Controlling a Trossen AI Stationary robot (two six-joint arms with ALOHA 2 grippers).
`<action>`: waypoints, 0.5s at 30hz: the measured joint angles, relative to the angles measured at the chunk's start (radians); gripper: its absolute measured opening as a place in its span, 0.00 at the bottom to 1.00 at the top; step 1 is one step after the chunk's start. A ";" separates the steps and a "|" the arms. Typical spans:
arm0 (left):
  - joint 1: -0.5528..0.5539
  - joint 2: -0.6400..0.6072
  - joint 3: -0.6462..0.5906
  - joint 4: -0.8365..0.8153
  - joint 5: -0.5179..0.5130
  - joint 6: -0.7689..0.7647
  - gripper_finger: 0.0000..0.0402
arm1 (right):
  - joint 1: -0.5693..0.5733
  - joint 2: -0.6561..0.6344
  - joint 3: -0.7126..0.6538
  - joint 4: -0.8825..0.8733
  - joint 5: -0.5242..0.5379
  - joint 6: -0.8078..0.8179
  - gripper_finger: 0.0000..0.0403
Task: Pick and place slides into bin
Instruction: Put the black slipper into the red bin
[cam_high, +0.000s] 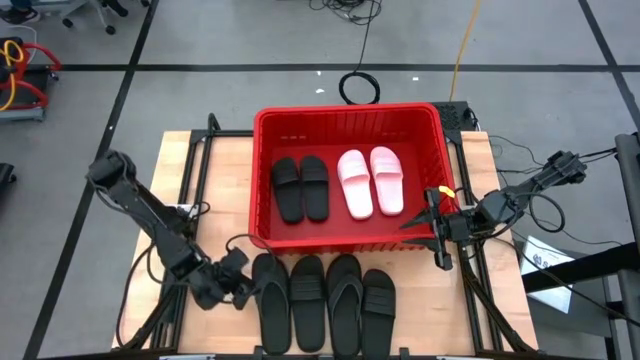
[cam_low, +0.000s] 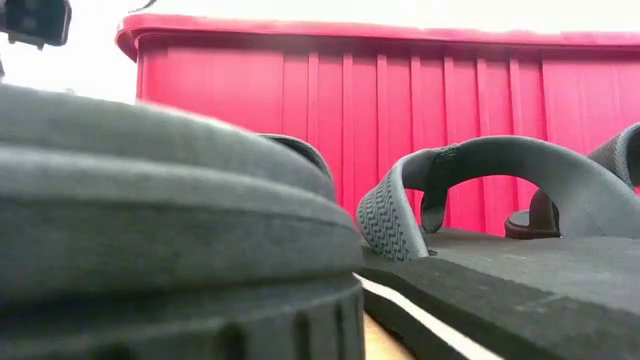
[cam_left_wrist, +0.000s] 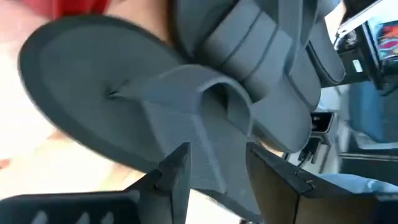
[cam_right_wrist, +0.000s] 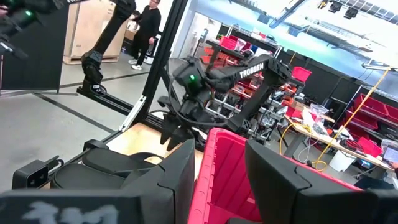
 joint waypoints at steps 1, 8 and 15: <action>0.000 -0.020 -0.039 0.042 0.003 -0.002 0.37 | 0.000 0.000 0.000 0.000 0.000 0.000 0.32; 0.003 -0.095 -0.246 0.319 0.008 -0.018 0.37 | 0.000 0.000 0.000 0.000 0.000 0.000 0.32; 0.006 -0.093 -0.334 0.415 0.011 -0.027 0.37 | -0.001 0.002 0.000 0.000 0.079 0.000 0.32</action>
